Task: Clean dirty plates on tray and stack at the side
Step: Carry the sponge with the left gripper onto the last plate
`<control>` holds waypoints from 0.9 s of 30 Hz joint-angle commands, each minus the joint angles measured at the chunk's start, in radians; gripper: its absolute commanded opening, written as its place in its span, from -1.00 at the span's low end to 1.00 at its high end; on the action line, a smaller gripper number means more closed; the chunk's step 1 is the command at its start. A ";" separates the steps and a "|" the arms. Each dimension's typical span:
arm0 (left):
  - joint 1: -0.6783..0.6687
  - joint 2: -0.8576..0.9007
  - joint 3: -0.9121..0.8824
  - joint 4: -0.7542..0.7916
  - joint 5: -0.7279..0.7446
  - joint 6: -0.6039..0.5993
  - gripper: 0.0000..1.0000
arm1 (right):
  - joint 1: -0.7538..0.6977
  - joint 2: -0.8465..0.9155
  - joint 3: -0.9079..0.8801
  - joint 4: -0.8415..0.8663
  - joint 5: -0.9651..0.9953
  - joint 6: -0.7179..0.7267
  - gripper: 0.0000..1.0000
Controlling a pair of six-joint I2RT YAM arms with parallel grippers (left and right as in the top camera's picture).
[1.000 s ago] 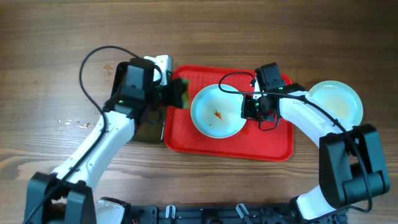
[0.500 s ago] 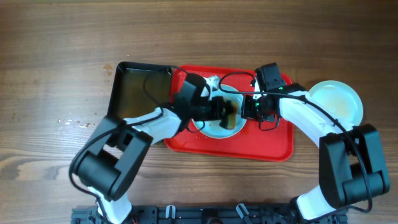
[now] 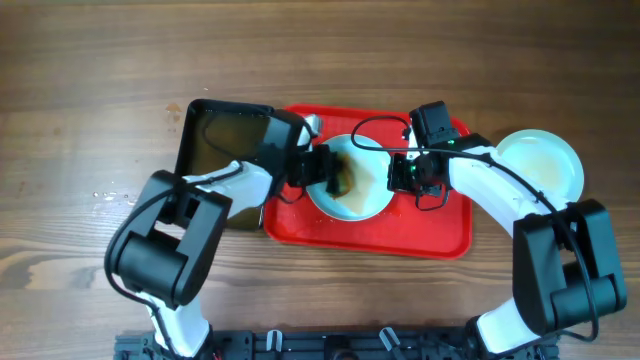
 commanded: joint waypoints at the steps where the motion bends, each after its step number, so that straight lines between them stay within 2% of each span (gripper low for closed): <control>1: 0.055 -0.025 -0.014 -0.071 -0.111 0.188 -0.92 | 0.004 -0.018 -0.006 -0.005 0.018 -0.001 -0.91; 3: 0.063 -0.077 -0.014 -0.090 -0.111 0.234 -0.92 | 0.004 -0.018 -0.006 -0.006 0.018 -0.001 -0.91; 9: 0.072 -0.349 -0.014 -0.190 -0.108 0.239 -0.92 | 0.004 -0.018 -0.006 -0.006 0.019 -0.001 -0.91; 13: 0.151 -0.456 -0.014 -0.285 -0.193 0.239 -0.92 | 0.004 -0.018 -0.006 -0.006 0.019 -0.001 -0.91; 20: 0.335 -0.423 -0.016 -0.477 -0.394 0.243 -0.92 | 0.004 -0.018 -0.006 -0.009 0.018 0.000 -0.91; 24: 0.343 -0.328 -0.018 -0.480 -0.388 0.380 -0.92 | 0.004 -0.018 -0.006 -0.010 0.018 0.000 -0.91; 27: 0.343 -0.231 -0.018 -0.472 -0.382 0.426 -0.92 | 0.004 -0.018 -0.006 -0.013 0.018 0.000 -0.91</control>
